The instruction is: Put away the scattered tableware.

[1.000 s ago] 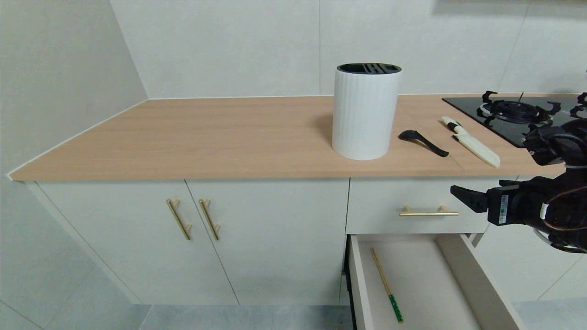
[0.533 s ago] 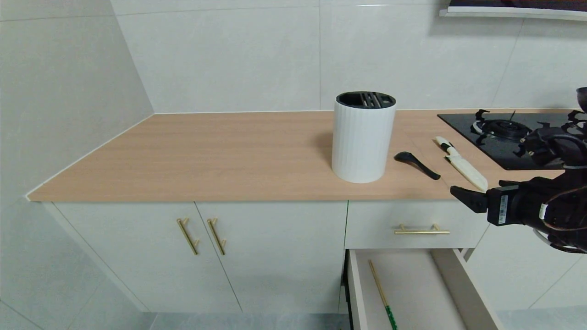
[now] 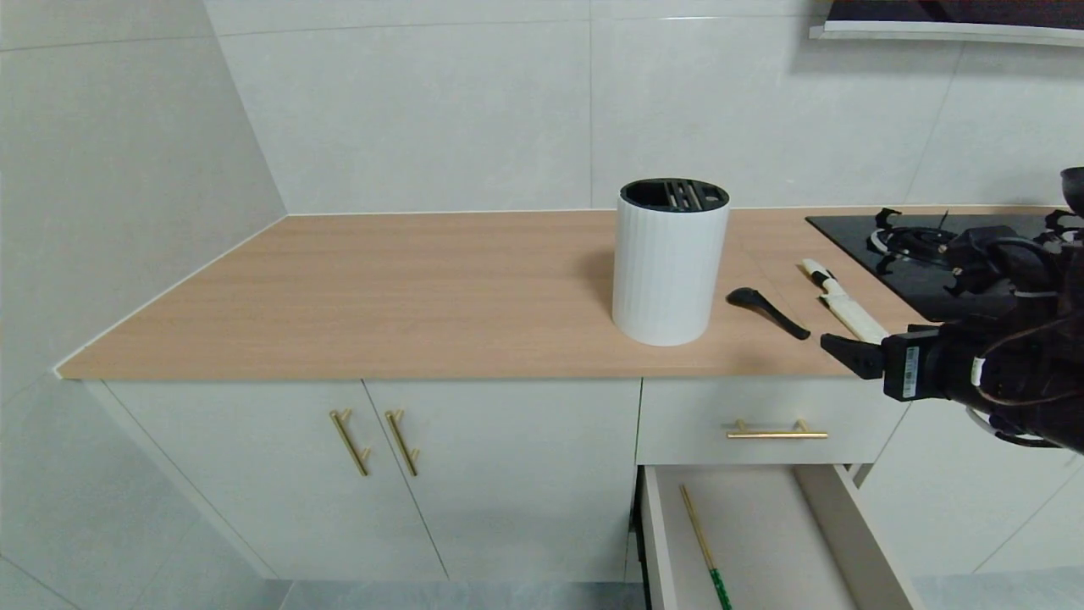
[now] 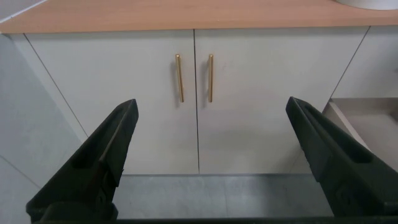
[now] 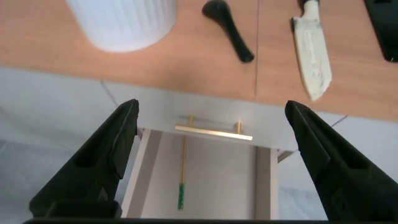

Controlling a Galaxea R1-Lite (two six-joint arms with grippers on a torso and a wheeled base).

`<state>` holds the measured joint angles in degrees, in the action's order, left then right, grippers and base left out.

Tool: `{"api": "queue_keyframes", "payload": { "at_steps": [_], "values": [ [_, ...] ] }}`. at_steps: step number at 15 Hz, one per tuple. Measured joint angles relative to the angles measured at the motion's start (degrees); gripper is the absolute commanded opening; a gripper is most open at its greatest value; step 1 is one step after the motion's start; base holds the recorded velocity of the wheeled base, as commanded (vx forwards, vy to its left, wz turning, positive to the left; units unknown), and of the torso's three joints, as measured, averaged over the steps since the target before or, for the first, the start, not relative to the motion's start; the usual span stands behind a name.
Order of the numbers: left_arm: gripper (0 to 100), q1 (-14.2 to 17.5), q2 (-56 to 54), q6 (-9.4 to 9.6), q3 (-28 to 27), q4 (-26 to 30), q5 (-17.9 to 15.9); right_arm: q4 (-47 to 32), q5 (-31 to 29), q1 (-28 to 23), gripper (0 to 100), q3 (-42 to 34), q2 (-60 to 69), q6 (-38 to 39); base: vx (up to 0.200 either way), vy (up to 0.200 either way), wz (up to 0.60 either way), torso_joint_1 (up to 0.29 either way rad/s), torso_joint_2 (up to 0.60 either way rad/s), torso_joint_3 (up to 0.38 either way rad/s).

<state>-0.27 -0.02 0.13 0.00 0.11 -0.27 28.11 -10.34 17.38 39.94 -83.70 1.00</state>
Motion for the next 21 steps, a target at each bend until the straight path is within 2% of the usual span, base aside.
{"api": "queue_keyframes", "payload": {
  "at_steps": [2,6,8,11,14,18,21],
  "values": [
    [100,0.0,0.0,0.0,0.0,0.0,0.0,-1.9,2.5,-2.0,100,4.7,-2.7,0.0,0.0,0.0,0.0,0.0,0.0,0.0],
    [100,0.0,0.0,-0.04,0.0,0.0,0.0,-9.7,12.5,-8.1,100,18.1,-9.5,0.1,0.0,0.0,0.0,0.0,0.0,0.0],
    [100,0.0,0.0,-0.02,0.0,0.0,0.0,-10.4,15.1,-10.0,100,23.7,-14.0,0.1,0.0,0.0,0.0,0.0,0.0,0.0],
    [100,0.0,0.0,-0.02,0.0,0.0,0.0,-6.4,16.2,-10.8,100,25.6,-21.0,-4.0,0.0,0.0,0.0,0.0,0.0,0.0],
    [100,0.0,0.0,-0.02,0.0,0.0,0.0,3.2,16.1,-11.9,100,24.9,-27.9,-6.8,0.0,0.0,0.0,0.0,0.0,0.0],
    [100,0.0,0.0,0.0,0.0,0.0,0.0,8.0,16.5,-12.9,100,24.9,-34.0,-7.4,0.0,0.0,0.0,0.0,0.0,0.0],
    [100,0.0,0.0,0.0,0.0,0.0,0.0,9.6,19.6,-14.4,100,25.6,-36.4,-7.2,0.0,0.0,0.0,0.0,0.0,0.0]
  ]
}}
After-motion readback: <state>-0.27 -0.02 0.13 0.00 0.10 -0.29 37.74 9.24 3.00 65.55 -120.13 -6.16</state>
